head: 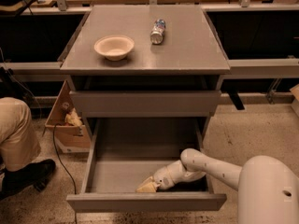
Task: Open middle drawer
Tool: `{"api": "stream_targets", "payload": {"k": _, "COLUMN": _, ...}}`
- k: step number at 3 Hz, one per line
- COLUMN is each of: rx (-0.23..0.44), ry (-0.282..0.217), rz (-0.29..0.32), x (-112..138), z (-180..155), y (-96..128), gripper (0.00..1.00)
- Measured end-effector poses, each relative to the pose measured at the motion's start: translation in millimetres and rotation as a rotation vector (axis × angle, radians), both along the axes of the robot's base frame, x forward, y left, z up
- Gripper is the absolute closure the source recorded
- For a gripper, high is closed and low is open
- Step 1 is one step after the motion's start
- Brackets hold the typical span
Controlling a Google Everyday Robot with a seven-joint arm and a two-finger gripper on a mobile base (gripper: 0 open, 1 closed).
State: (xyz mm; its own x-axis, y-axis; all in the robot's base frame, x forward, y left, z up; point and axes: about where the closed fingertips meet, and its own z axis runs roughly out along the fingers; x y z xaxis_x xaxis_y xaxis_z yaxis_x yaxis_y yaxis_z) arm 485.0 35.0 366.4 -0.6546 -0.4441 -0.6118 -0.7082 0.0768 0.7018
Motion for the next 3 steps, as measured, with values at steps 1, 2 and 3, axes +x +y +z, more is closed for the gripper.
{"api": "stream_targets", "payload": {"k": 1, "rx": -0.008, "ry": -0.026, "rz": -0.012, "x": 8, "z": 4, "y": -4, "gripper": 1.00}}
{"api": "stream_targets", "payload": {"k": 2, "rx": -0.024, "ry": -0.077, "rz": -0.048, "x": 28, "z": 12, "y": -16, "gripper": 1.00}}
{"api": "stream_targets", "payload": {"k": 3, "rx": -0.051, "ry": -0.139, "rz": -0.096, "x": 49, "z": 24, "y": -34, "gripper": 1.00}}
